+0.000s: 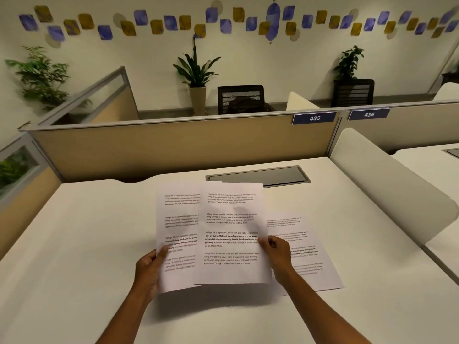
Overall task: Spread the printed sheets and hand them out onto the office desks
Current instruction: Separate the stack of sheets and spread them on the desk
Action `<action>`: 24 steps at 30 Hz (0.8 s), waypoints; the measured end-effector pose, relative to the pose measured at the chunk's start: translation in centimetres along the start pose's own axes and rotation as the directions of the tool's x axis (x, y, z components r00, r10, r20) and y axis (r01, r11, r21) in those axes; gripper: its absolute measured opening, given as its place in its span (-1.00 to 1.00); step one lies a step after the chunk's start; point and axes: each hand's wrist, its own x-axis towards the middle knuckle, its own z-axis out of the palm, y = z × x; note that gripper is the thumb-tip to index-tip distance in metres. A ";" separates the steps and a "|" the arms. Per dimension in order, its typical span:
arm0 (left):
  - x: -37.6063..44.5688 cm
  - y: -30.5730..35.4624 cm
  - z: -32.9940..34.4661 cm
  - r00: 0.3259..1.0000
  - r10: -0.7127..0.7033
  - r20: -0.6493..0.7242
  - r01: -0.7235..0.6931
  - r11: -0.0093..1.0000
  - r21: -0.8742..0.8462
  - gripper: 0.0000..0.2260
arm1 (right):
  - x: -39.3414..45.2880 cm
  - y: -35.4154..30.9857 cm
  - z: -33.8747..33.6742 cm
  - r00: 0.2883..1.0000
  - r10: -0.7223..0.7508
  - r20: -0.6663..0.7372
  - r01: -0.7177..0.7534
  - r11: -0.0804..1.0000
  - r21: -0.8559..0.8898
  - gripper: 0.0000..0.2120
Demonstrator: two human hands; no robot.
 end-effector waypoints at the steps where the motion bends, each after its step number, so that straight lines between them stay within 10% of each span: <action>1: 0.5 0.2 -1.4 1.000 -0.003 -0.016 0.003 1.000 0.006 -0.83 | -0.3 0.3 0.7 1.000 0.014 -0.003 -0.014 1.000 0.013 -0.61; 24: 4.0 2.7 -21.4 0.982 -0.046 -0.183 0.025 0.993 -0.116 -0.68 | -4.3 1.5 8.3 0.993 0.091 -0.078 -0.113 0.920 -0.376 -0.74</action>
